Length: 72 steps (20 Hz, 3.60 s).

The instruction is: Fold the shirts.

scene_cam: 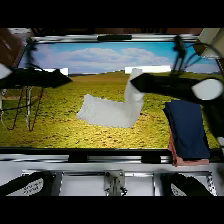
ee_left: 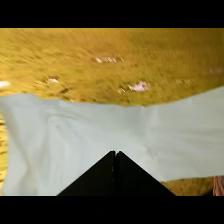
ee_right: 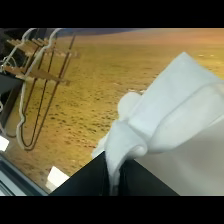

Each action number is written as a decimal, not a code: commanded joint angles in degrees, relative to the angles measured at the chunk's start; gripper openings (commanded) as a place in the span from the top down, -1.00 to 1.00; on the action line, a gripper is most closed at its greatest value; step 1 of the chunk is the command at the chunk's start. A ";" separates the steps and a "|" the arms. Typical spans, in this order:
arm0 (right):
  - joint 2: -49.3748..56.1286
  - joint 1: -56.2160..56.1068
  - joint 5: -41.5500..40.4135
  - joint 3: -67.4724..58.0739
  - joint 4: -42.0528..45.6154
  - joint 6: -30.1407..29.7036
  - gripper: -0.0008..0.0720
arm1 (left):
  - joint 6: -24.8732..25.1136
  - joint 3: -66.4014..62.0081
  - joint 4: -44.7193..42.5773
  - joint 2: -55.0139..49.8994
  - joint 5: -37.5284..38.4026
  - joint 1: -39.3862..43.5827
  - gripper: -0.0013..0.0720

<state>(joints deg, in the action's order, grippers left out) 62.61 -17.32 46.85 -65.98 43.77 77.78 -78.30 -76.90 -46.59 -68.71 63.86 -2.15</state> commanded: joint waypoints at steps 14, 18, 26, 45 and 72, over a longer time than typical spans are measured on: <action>26.34 -26.53 -34.67 -0.02 -11.63 -2.16 -0.54 | -1.95 0.76 -1.88 20.68 7.76 -22.82 0.87; 20.83 -19.23 -18.86 -0.02 -0.59 -1.25 -0.54 | -1.95 3.43 -1.86 20.68 7.78 -22.82 0.87; 16.59 7.87 16.83 6.82 18.67 12.90 -0.54 | -0.15 6.75 -1.88 20.68 7.58 -22.82 0.87; 28.61 8.11 8.83 3.89 -10.14 -12.96 0.79 | -0.22 8.17 -1.88 20.63 7.32 -22.82 0.87; 6.45 48.26 26.73 -22.47 31.78 17.73 0.79 | 0.70 8.17 -1.86 20.65 7.34 -22.34 0.87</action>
<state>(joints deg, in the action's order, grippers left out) 70.46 28.82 73.03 -88.38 73.30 92.66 -77.97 -68.75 -48.45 -48.07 71.20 -24.82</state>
